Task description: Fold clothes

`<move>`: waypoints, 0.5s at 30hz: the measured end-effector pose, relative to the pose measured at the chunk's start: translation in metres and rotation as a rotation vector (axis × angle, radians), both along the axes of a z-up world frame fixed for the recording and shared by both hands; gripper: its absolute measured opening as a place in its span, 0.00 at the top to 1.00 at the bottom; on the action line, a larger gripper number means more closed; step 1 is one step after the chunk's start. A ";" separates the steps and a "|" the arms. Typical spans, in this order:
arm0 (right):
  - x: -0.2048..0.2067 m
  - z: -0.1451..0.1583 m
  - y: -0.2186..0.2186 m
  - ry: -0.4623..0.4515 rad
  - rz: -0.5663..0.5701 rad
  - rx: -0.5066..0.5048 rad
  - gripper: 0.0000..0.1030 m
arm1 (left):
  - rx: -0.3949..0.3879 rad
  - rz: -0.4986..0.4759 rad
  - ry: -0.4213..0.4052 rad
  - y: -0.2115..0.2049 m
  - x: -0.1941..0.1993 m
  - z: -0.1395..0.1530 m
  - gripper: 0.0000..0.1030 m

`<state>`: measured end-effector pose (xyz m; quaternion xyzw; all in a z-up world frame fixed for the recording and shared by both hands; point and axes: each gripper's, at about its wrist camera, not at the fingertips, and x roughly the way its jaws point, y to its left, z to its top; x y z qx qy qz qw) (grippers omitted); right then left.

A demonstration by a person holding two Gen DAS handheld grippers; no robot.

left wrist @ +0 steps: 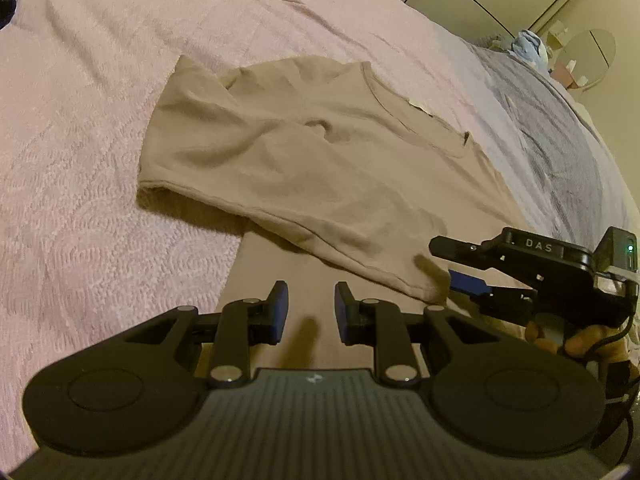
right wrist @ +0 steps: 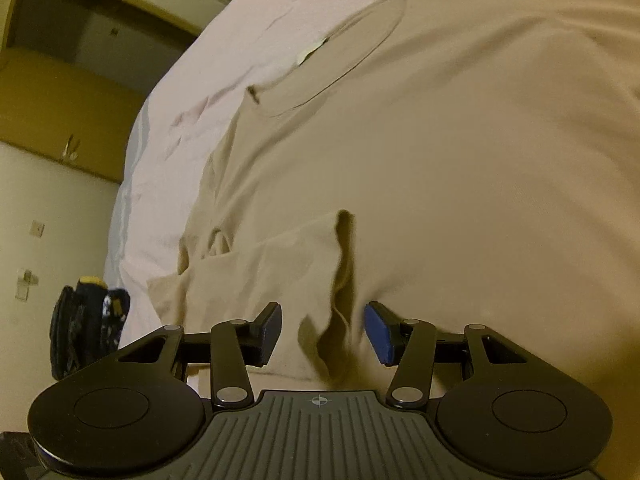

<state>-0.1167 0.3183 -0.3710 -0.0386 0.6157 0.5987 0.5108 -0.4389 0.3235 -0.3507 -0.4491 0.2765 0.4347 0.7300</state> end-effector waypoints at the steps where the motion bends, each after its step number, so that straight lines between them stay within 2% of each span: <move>1: -0.003 -0.003 0.001 0.001 0.011 0.001 0.67 | -0.001 0.003 -0.002 0.002 -0.001 -0.001 0.81; 4: -0.008 -0.006 0.012 -0.025 0.057 -0.007 0.96 | -0.004 0.001 -0.011 0.009 -0.002 -0.003 0.81; 5: -0.008 -0.006 0.017 -0.020 0.070 0.002 0.97 | 0.000 -0.007 -0.011 0.011 -0.001 -0.003 0.81; 9: 0.006 0.042 0.024 -0.076 0.076 0.164 0.98 | 0.041 -0.057 -0.006 0.015 0.010 0.003 0.81; 12: 0.038 0.081 0.025 -0.133 0.041 0.276 0.98 | 0.047 -0.080 0.009 0.017 0.020 0.001 0.81; 15: 0.075 0.096 0.018 -0.209 -0.011 0.272 0.98 | 0.046 -0.095 0.023 0.018 0.029 -0.003 0.81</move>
